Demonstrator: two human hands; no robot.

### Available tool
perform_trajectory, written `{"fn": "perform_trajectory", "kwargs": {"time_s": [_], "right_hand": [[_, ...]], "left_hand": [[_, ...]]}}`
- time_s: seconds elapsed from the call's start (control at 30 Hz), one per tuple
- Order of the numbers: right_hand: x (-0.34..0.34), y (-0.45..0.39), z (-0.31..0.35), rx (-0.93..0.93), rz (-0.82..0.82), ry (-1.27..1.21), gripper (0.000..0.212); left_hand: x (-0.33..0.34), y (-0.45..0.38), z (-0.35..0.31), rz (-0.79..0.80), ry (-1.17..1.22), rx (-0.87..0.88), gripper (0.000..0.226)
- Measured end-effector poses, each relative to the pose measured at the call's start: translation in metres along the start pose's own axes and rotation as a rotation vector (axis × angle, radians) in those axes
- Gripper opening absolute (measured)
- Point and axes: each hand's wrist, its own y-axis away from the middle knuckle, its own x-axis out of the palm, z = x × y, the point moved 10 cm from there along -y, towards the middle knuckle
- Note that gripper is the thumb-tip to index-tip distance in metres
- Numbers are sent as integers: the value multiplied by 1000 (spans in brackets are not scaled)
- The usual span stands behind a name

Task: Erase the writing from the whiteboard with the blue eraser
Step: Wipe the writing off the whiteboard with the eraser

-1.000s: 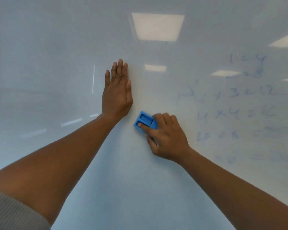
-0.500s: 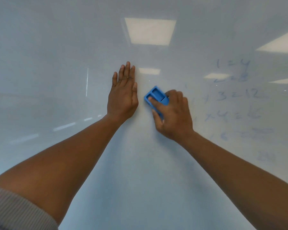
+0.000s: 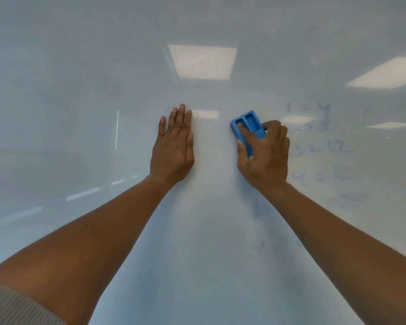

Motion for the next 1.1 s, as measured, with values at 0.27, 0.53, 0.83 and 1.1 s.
{"fn": "perform_trajectory", "kwargs": {"time_s": [0.27, 0.53, 0.83, 1.1], "right_hand": [[4, 27, 1, -166, 58, 32, 41], [-20, -24, -54, 147, -76, 43, 38], [-42, -24, -101, 187, -118, 99, 37], [-47, -29, -119, 365, -180, 77, 38]], "left_hand": [[4, -15, -24, -22, -1, 32, 54], [13, -36, -52, -30, 15, 55, 54], [28, -52, -97, -24, 46, 105, 54], [38, -54, -114, -33, 57, 118, 54]]}}
